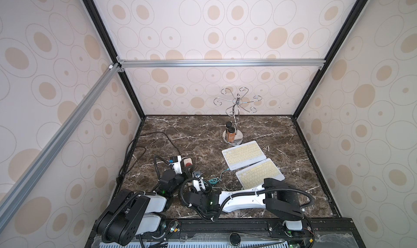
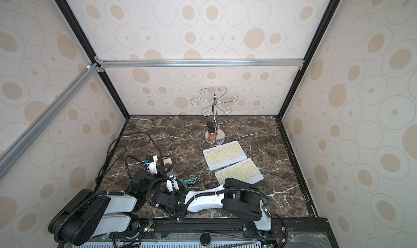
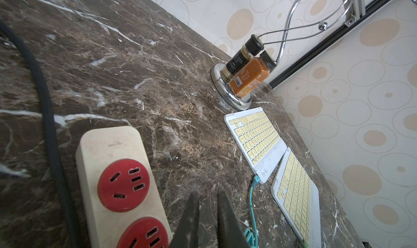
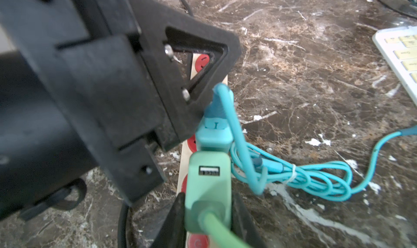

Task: Unplug the wireless keyboard
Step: Remove the plug from the socket.

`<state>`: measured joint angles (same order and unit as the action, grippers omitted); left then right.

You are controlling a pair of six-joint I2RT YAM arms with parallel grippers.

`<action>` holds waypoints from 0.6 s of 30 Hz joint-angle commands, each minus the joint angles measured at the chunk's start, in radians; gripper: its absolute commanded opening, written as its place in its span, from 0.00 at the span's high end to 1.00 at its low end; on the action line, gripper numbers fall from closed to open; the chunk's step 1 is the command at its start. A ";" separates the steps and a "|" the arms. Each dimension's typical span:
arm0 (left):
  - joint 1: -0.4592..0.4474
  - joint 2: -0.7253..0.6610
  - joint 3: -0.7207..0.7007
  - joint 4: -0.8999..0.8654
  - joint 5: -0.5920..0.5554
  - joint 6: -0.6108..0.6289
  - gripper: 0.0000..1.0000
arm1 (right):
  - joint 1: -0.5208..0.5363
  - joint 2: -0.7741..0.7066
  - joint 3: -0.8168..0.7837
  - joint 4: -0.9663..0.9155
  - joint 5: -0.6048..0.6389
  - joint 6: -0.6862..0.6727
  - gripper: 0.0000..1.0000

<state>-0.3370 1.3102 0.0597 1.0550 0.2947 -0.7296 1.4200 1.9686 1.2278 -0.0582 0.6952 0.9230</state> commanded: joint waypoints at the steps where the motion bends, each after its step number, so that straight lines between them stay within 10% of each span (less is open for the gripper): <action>1: 0.008 0.032 -0.029 -0.068 -0.012 0.000 0.84 | -0.005 0.008 -0.103 0.185 -0.121 -0.004 1.00; 10: 0.009 0.083 -0.041 -0.008 -0.016 -0.016 0.89 | -0.001 0.095 0.101 -0.118 -0.086 0.024 1.00; 18: 0.009 0.160 -0.044 0.067 -0.005 -0.031 0.96 | -0.011 0.011 -0.079 0.130 -0.119 0.013 1.00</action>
<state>-0.3328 1.4200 0.0502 1.2293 0.2893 -0.7589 1.4174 1.9606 1.2015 -0.0116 0.6876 0.9237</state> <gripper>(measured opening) 0.047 0.276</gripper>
